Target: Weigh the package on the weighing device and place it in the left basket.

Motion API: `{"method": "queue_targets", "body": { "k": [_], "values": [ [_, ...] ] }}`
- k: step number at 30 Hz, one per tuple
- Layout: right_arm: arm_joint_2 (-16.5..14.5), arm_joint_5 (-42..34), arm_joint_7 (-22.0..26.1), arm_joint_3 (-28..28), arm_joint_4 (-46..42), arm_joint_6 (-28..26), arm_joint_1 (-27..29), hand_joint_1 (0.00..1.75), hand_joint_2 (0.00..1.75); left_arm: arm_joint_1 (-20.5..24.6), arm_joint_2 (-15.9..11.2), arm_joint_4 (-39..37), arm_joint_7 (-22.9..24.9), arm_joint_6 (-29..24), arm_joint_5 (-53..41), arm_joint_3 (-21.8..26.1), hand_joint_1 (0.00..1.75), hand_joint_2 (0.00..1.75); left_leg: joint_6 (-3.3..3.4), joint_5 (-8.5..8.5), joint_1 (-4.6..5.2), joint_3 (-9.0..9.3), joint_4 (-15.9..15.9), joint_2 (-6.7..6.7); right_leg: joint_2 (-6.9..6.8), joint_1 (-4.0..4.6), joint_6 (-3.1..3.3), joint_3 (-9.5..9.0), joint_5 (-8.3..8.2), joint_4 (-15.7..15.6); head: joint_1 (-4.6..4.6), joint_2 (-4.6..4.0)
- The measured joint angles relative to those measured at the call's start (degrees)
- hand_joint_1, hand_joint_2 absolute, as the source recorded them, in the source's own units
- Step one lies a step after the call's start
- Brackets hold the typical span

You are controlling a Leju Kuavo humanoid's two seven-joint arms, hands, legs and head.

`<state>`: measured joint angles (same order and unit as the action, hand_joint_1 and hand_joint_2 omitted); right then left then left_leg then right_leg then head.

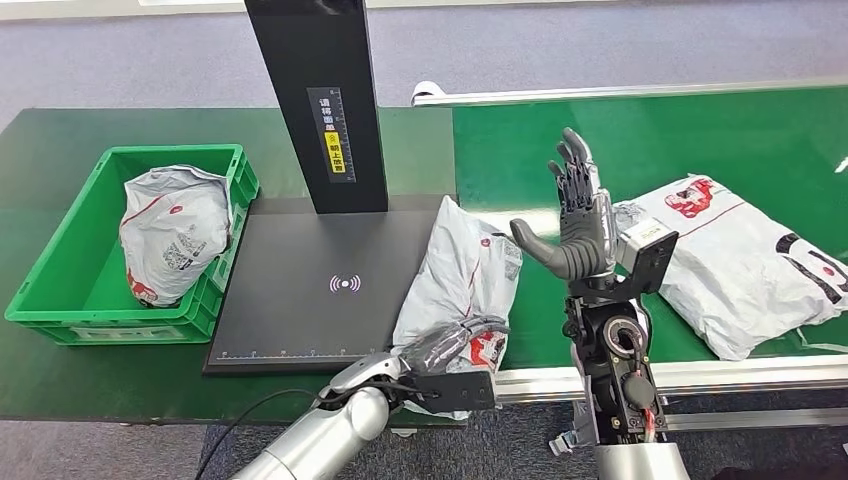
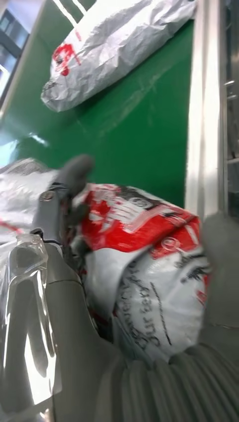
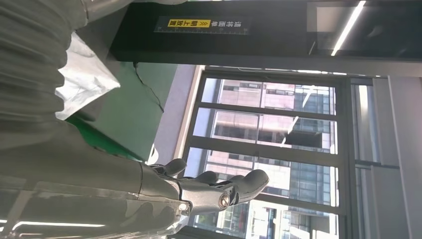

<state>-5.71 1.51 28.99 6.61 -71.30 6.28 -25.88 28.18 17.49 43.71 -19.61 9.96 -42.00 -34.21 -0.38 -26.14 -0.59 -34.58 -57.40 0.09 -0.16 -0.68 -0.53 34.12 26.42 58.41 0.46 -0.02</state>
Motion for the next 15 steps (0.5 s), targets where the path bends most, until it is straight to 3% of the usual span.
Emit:
{"method": "queue_targets", "body": {
  "k": [12,15],
  "values": [
    [-0.1,0.6,-0.9,-0.6,0.0,0.4,0.3,0.00,1.75,1.3,0.5,-2.1,0.4,-2.5,-2.2,0.0,1.75,1.75,0.00,-0.01,0.00,0.00,0.0,0.01,0.00,0.00,0.00,0.00,0.00,0.0,0.00,-0.01],
    [-0.1,-2.9,-3.7,-0.7,0.3,4.5,0.3,0.00,1.75,1.5,0.6,-2.5,0.4,-3.0,-2.6,0.1,1.75,1.75,0.00,-0.01,0.00,0.01,0.0,0.02,0.00,0.00,0.00,0.00,0.00,0.0,0.01,0.00]
  ]
}}
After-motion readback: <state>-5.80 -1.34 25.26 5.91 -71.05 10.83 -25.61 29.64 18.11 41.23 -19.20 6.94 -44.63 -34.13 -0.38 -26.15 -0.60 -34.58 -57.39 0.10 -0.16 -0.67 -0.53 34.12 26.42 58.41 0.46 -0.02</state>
